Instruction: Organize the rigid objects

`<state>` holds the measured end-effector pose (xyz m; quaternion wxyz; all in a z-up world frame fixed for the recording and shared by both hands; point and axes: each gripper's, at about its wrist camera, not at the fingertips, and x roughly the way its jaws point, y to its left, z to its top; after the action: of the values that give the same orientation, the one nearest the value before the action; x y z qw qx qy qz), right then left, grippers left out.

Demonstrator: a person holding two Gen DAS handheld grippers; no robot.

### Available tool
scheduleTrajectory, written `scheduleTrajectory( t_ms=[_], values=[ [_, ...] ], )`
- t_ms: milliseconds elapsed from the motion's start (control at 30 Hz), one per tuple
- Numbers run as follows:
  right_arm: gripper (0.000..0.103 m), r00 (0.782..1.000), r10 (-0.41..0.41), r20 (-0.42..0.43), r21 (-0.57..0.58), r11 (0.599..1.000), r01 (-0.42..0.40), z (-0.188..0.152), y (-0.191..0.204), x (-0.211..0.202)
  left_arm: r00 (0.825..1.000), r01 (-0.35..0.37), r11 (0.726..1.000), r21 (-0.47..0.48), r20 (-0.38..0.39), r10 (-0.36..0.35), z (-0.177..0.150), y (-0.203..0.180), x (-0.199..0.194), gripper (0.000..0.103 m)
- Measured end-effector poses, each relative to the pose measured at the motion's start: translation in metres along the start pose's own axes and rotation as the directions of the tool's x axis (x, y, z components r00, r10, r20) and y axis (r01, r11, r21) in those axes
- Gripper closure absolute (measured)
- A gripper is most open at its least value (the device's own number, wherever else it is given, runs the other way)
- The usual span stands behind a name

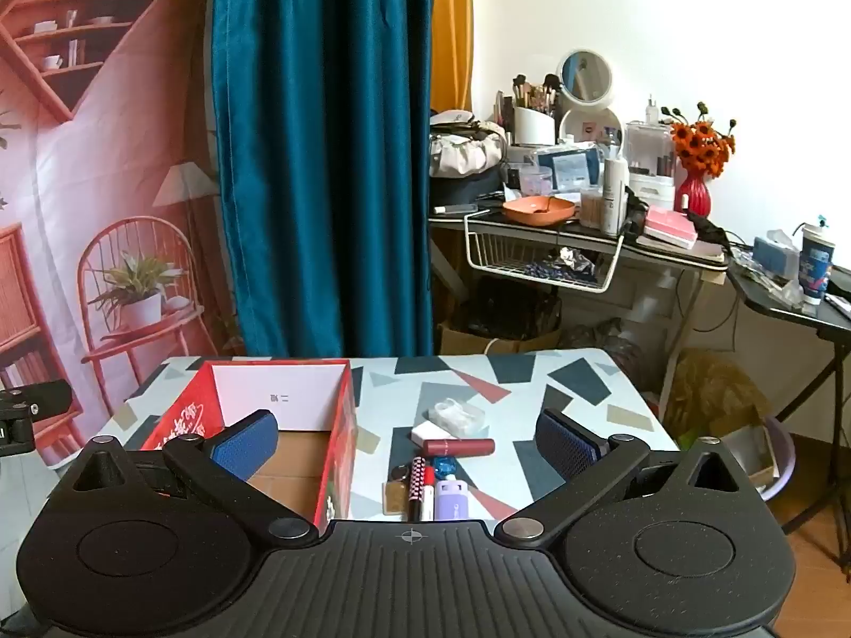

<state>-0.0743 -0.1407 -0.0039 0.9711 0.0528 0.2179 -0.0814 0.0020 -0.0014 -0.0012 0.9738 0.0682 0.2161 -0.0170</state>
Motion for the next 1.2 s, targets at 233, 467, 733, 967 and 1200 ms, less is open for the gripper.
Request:
scheduleTrajectory(
  t_ms=[233, 467, 733, 967, 1200],
  values=[
    [0.000, 1.000, -0.007, 0.001, -0.003, 1.000, 0.007, 0.0003, -0.0003, 0.0004, 1.000, -0.018, 1.000, 0.011, 0.022, 0.017, -0.0004, 0.0019, -0.0041, 0.000],
    [0.000, 1.000, -0.002, 0.004, -0.004, 1.000, 0.002, 0.0008, 0.0003, -0.0004, 0.999, -0.029, 1.000, 0.010, 0.030, 0.029, -0.0005, 0.0026, -0.0009, 0.000],
    [0.000, 1.000, -0.004, 0.006, -0.006, 1.000, 0.004, 0.0006, 0.0012, -0.0011, 0.999, -0.029, 1.000, 0.003, 0.034, 0.029, -0.0015, 0.0027, -0.0011, 0.000],
    [0.000, 1.000, -0.004, 0.007, -0.007, 1.000, 0.004, 0.0000, 0.0011, -0.0012, 0.999, -0.030, 1.000, 0.000, 0.034, 0.030, -0.0010, 0.0016, -0.0028, 0.000],
    [0.000, 1.000, -0.004, 0.007, -0.007, 1.000, 0.004, 0.0002, 0.0011, -0.0010, 0.999, -0.031, 1.000, 0.000, 0.035, 0.030, -0.0006, 0.0022, -0.0029, 0.000]
  ],
)
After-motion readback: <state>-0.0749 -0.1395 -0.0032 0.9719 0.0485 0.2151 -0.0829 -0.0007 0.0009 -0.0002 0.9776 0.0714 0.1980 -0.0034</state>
